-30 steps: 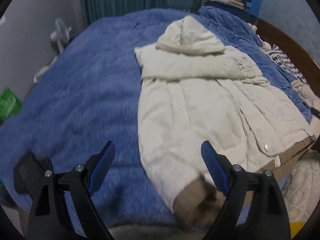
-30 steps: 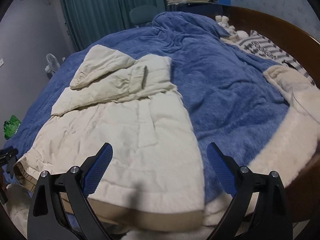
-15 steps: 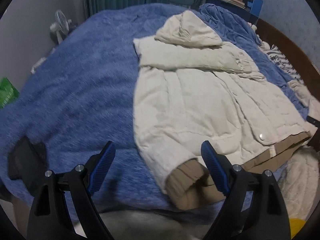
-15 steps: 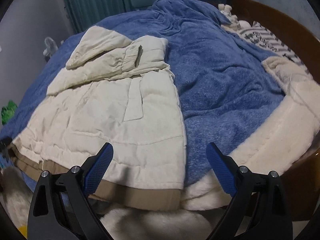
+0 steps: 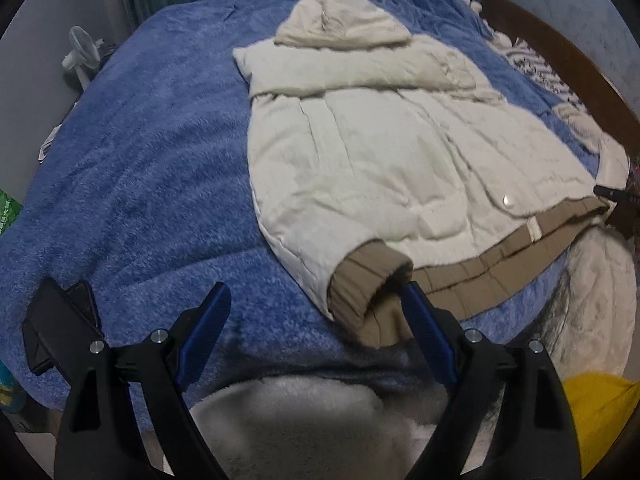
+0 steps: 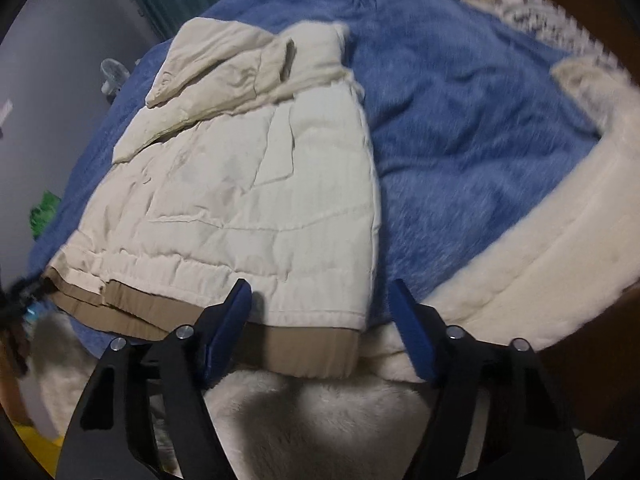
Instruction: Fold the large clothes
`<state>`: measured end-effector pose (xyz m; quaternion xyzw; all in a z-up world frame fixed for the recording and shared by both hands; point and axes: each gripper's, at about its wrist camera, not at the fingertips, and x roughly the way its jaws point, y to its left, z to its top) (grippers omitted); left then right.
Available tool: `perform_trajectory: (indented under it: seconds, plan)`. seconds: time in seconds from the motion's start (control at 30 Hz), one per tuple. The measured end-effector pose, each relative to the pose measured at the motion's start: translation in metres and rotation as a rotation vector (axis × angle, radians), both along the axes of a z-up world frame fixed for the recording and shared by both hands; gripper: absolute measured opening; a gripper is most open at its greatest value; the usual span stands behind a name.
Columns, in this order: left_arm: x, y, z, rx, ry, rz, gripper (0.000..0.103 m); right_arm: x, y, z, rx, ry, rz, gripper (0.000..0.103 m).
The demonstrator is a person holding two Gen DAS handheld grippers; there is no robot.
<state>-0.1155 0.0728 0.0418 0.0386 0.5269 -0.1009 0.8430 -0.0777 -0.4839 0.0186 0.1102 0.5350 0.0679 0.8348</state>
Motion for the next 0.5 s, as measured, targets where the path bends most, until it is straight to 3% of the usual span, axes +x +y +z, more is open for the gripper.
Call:
perform_trajectory:
  seconds: [0.3, 0.5]
  plan:
    - [-0.021, -0.005, -0.007, 0.100, 0.017, -0.125, 0.082, 0.001, 0.009, -0.001, -0.013, 0.002, 0.023, 0.061]
    - [-0.014, -0.016, -0.025, 0.231, 0.008, -0.154, 0.080, 0.003, 0.009, -0.001, -0.017, 0.003, 0.016, 0.061]
